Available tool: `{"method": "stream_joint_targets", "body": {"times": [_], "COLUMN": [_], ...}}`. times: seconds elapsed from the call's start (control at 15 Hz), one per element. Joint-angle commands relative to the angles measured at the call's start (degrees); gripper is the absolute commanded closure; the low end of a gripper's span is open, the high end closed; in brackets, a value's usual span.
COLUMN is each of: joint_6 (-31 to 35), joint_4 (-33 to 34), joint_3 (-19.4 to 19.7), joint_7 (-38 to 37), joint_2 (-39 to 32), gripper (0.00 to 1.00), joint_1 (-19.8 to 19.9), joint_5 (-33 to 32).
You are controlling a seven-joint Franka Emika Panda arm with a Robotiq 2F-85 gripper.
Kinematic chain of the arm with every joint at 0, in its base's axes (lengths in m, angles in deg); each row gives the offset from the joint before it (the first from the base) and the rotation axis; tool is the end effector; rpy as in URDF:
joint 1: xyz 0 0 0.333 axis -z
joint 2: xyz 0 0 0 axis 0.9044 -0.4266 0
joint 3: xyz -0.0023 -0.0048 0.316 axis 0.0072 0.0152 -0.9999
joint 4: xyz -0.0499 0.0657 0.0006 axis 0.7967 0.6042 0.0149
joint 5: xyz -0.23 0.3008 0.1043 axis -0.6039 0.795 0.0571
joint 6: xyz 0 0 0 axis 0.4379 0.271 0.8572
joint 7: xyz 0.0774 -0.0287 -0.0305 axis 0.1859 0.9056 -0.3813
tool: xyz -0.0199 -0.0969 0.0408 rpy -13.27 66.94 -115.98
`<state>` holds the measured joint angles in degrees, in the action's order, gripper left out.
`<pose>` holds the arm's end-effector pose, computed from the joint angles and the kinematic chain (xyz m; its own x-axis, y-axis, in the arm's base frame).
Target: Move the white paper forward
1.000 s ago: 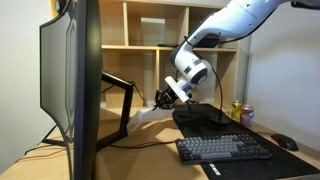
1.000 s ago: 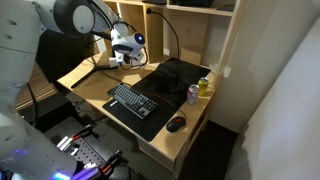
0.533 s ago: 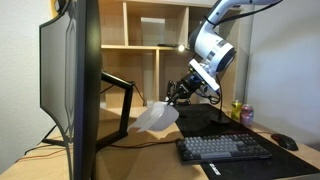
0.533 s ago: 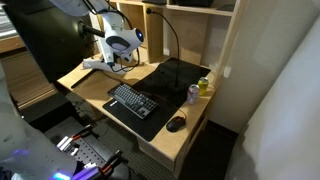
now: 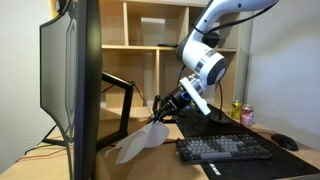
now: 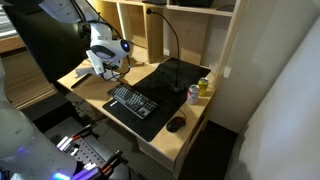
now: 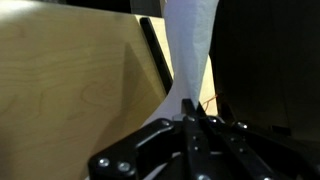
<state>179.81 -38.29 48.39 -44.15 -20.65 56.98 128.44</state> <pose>0.4879 0.2328 0.2262 0.9705 0.0594 -0.2336 -0.1529 -0.5975 -0.7872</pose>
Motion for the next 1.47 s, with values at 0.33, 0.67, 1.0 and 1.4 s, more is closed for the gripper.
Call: {"method": "stream_joint_targets", "body": {"times": [0.33,0.67,1.0,1.4], "joint_6": [12.08,8.35,7.43,8.56], "joint_4": [1.46,-0.02,-0.22,-0.79], "joint_3": [0.5,1.96,2.03,4.91], "joint_7": [16.87,1.29,-15.13,-43.6], "joint_2": [-4.2,-6.79,-7.27,-5.6], "gripper": [1.0,1.0,1.0,0.45], "joint_1": [-7.05,-8.83,-9.41,-12.73], "joint_5": [16.49,2.25,-10.39,-32.25]}}
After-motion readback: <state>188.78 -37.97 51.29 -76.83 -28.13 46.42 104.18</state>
